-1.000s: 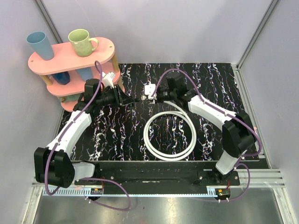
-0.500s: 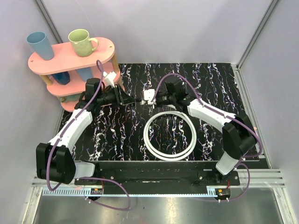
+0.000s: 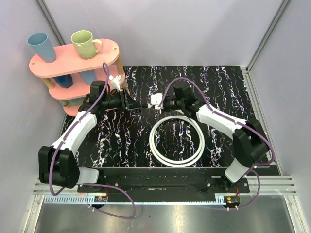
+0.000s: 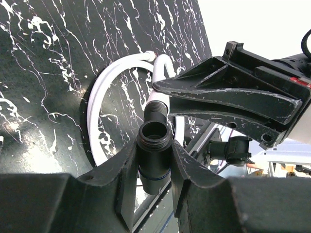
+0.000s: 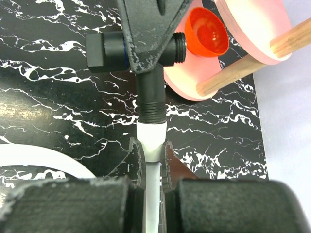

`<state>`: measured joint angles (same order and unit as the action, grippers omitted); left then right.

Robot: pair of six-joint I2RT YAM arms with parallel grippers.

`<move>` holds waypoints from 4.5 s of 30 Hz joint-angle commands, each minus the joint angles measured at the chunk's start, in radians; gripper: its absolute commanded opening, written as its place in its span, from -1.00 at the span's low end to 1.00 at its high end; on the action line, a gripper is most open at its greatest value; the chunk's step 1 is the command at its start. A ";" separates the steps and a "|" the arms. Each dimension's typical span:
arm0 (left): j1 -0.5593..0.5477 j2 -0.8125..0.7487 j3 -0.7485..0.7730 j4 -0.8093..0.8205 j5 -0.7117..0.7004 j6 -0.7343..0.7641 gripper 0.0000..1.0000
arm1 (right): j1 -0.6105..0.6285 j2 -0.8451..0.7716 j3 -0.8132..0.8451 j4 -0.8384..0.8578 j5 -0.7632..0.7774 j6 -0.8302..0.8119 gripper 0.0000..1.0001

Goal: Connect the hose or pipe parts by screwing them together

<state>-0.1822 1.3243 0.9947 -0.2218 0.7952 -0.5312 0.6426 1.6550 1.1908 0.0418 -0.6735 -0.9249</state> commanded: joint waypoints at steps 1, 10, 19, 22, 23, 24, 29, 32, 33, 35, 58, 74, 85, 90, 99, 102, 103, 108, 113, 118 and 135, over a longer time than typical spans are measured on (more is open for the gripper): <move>-0.002 -0.001 0.051 -0.001 0.056 0.025 -1.00 | -0.009 -0.063 0.020 0.098 -0.050 0.034 -1.00; -0.002 0.041 0.044 0.056 0.143 -0.010 -1.00 | -0.008 -0.073 0.032 0.083 -0.074 0.020 -1.00; -0.037 0.113 0.150 -0.114 0.122 0.165 -1.00 | -0.006 -0.066 0.079 0.017 -0.077 -0.003 -1.00; -0.046 0.127 0.150 -0.111 0.105 0.162 -1.00 | -0.006 -0.064 0.087 0.027 -0.087 0.012 -1.00; -0.048 0.130 0.147 -0.111 0.104 0.158 -1.00 | -0.004 -0.064 0.084 0.032 -0.084 0.029 -1.00; -0.049 0.128 0.142 -0.110 0.099 0.158 -1.00 | -0.006 -0.066 0.084 0.038 -0.083 0.038 -1.00; -0.062 0.087 0.063 -0.015 0.108 0.178 -1.00 | -0.006 -0.069 0.090 0.015 -0.124 0.060 -1.00; -0.082 0.052 0.013 0.062 0.120 0.276 -1.00 | -0.008 -0.060 0.119 -0.037 -0.165 0.041 -1.00; -0.088 0.046 0.006 0.076 0.125 0.304 -1.00 | -0.008 -0.060 0.119 -0.066 -0.170 0.038 -1.00; -0.106 0.046 0.007 0.076 0.136 0.358 -1.00 | -0.008 -0.061 0.122 -0.077 -0.176 0.035 -1.00; -0.183 0.089 -0.008 0.098 0.355 0.747 -1.00 | -0.035 -0.020 0.184 -0.227 -0.366 0.041 -1.00; -0.212 0.090 -0.008 0.016 0.388 1.068 -1.00 | -0.054 0.058 0.243 -0.312 -0.451 0.069 -1.00; -0.234 0.108 0.019 0.013 0.314 1.240 -1.00 | -0.086 0.146 0.331 -0.341 -0.503 0.074 -1.00; -0.234 0.139 0.059 -0.062 0.309 1.327 -1.00 | -0.095 0.198 0.392 -0.356 -0.524 0.095 -1.00; -0.235 0.184 0.133 -0.140 0.368 1.488 -1.00 | -0.110 0.262 0.467 -0.438 -0.578 0.052 -1.00; -0.243 0.182 0.139 -0.140 0.329 1.521 -1.00 | -0.113 0.278 0.494 -0.459 -0.600 0.054 -1.00; -0.241 0.182 0.139 -0.139 0.328 1.528 -1.00 | -0.121 0.278 0.490 -0.457 -0.609 0.046 -1.00; -0.240 0.210 0.160 -0.159 0.315 1.557 -1.00 | -0.133 0.293 0.503 -0.459 -0.618 0.047 -1.00; -0.221 0.216 0.137 -0.050 0.346 1.508 -1.00 | -0.156 0.324 0.520 -0.459 -0.679 0.075 -1.00; -0.217 0.245 0.174 -0.062 0.357 1.534 -1.00 | -0.159 0.335 0.540 -0.459 -0.701 0.095 -1.00; -0.238 0.335 0.318 -0.367 0.279 1.786 -1.00 | -0.169 0.373 0.601 -0.464 -0.779 0.184 -1.00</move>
<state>-0.3328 1.6230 1.3025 -0.5571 0.9451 1.1622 0.4240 2.0663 1.6787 -0.5900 -1.1995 -0.8272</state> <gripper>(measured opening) 0.322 0.082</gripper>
